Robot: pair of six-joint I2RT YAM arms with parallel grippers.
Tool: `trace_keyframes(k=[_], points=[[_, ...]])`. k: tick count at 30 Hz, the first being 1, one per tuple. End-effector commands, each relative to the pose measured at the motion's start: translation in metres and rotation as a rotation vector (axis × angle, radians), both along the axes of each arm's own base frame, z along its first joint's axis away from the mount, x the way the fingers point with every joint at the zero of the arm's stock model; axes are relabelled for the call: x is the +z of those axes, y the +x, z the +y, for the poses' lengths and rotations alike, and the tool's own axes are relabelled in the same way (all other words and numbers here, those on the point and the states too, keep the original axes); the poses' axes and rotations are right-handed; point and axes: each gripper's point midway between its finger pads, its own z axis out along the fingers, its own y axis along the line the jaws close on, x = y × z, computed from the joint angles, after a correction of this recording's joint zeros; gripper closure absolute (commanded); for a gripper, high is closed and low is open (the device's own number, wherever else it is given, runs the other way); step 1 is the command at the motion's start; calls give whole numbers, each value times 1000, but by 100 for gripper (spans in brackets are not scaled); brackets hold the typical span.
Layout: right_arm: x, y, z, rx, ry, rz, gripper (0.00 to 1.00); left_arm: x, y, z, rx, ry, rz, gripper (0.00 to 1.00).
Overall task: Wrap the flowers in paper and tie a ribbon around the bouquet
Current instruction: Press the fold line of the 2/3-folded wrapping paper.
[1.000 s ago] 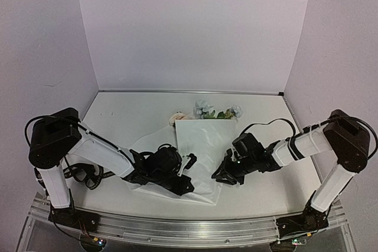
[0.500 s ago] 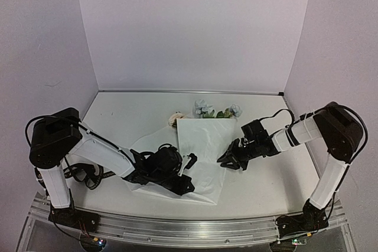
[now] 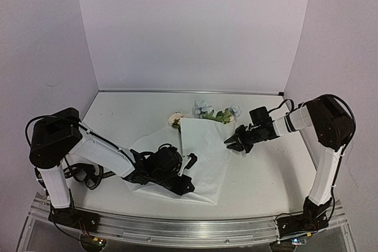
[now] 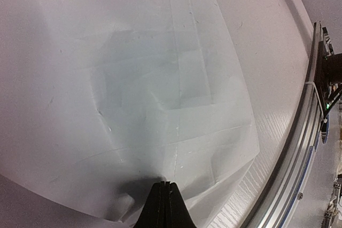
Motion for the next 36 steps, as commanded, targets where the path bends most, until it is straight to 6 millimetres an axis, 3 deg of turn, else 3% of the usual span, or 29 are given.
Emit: trace_keyframes(k=[1, 16, 22, 29, 32, 36], points=[[2, 27, -9, -51, 2, 4, 78, -38, -12, 30, -16, 161, 45, 100], [-2, 104, -55, -190, 27, 44, 78, -34, -9, 27, -8, 166, 38, 100], [22, 120, -61, -209, 63, 16, 78, -29, -3, 23, 8, 166, 18, 100], [77, 108, -58, -195, 110, -61, 76, -1, 10, 13, 60, 124, -19, 99], [99, 87, -55, -172, 120, -95, 76, 21, 17, 8, 90, 75, -43, 95], [109, 39, -45, -111, 93, -129, 76, 46, 22, 5, 118, 25, -67, 89]])
